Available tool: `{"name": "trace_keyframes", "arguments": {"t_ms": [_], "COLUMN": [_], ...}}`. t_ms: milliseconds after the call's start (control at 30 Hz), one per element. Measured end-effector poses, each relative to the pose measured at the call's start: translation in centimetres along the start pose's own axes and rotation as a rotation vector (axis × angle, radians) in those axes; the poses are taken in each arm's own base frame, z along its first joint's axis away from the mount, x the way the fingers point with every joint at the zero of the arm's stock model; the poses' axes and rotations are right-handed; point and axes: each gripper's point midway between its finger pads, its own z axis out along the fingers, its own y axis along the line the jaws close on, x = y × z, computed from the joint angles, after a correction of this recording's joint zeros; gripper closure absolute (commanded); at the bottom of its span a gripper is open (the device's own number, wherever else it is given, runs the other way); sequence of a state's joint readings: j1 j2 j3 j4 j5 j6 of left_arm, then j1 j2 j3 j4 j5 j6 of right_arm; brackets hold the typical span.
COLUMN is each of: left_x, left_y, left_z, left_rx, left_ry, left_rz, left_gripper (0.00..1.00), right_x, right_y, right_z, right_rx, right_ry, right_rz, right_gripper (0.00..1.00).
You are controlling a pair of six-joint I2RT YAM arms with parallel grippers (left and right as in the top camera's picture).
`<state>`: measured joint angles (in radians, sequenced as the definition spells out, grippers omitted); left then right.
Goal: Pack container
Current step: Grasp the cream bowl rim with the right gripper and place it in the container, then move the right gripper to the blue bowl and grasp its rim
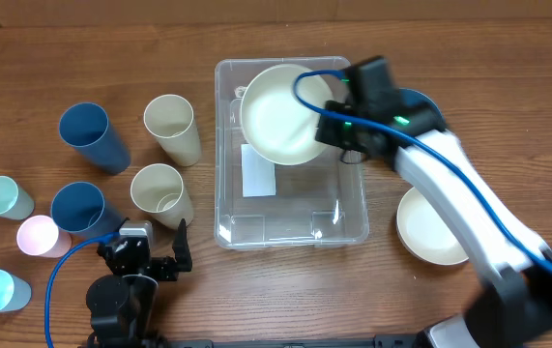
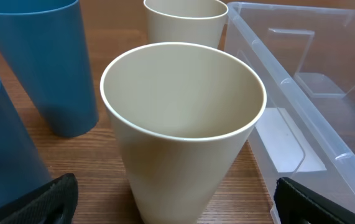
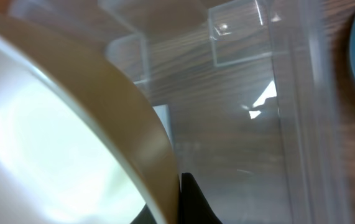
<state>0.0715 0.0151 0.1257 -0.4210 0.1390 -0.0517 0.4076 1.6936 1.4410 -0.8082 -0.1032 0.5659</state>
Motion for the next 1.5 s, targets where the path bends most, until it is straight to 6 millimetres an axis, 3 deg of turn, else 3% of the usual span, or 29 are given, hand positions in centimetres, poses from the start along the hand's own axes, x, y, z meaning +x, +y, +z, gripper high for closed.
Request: {"name": "trace_keyframes", "arguments": {"t_ms": [100,267,333,367,433,500,600,700,733,767,833,867,900,967,1000,1067,1133,1233,1333,1500], "left_x": [0.0,0.0,0.0,0.0,0.0,0.0,0.0,0.0,0.0,0.0,0.0,0.0,0.0,0.0,0.0,0.0,0.0,0.0,0.0,0.0], "left_y": [0.0,0.0,0.0,0.0,0.0,0.0,0.0,0.0,0.0,0.0,0.0,0.0,0.0,0.0,0.0,0.0,0.0,0.0,0.0,0.0], "left_z": [0.0,0.0,0.0,0.0,0.0,0.0,0.0,0.0,0.0,0.0,0.0,0.0,0.0,0.0,0.0,0.0,0.0,0.0,0.0,0.0], "left_rx": [0.0,0.0,0.0,0.0,0.0,0.0,0.0,0.0,0.0,0.0,0.0,0.0,0.0,0.0,0.0,0.0,0.0,0.0,0.0,0.0], "left_ry": [0.0,0.0,0.0,0.0,0.0,0.001,0.0,0.0,0.0,0.0,0.0,0.0,0.0,0.0,0.0,0.0,-0.001,0.0,0.0,0.0], "left_rz": [0.0,0.0,0.0,0.0,0.0,0.0,0.0,0.0,0.0,0.0,0.0,0.0,0.0,0.0,0.0,0.0,0.0,0.0,0.0,0.0], "left_gripper": [0.0,0.0,0.0,0.0,0.0,0.0,0.0,0.0,0.0,0.0,0.0,0.0,0.0,0.0,0.0,0.0,0.0,0.0,0.0,0.0], "right_x": [-1.8,-2.7,-2.2,-2.1,-2.5,-3.6,-5.0,-5.8,-6.3,-6.6,-6.8,-6.4,-4.7,-3.0,-3.0,-2.3,-1.7,0.5,4.1,7.9], "right_y": [-1.0,-1.8,-2.3,-2.4,-1.4,0.1,2.0,3.0,3.0,2.3,-1.9,-4.4,-8.3,-13.5,-15.7,-18.5,-20.7,-23.3,-26.0,-28.6], "right_z": [5.2,9.1,10.1,10.6,10.6,9.7,6.2,-1.4,-6.5,-10.5,-17.6,-19.6,-21.6,-23.0,-22.9,-21.9,-20.3,-16.1,-12.5,-11.1], "right_rx": [0.071,0.1,0.115,0.115,0.072,0.03,0.014,0.04,0.051,0.054,0.096,0.14,0.235,0.362,0.405,0.458,0.487,0.51,0.543,0.611], "right_ry": [0.003,-0.012,0.01,0.014,0.008,-0.007,-0.003,-0.021,-0.06,-0.101,-0.178,-0.18,-0.144,-0.089,-0.084,-0.041,-0.018,0.057,0.148,0.222], "right_rz": [-0.015,-0.029,-0.029,-0.03,-0.064,-0.115,-0.141,-0.143,-0.11,-0.061,0.08,0.149,0.247,0.395,0.457,0.532,0.612,0.72,0.821,0.904], "right_gripper": [0.96,0.95,0.75,0.5,0.37,0.36,0.36,0.28,0.26,0.22,0.2,0.2,0.21,0.17,0.17,0.08,0.07,0.04,0.04,0.04]}}
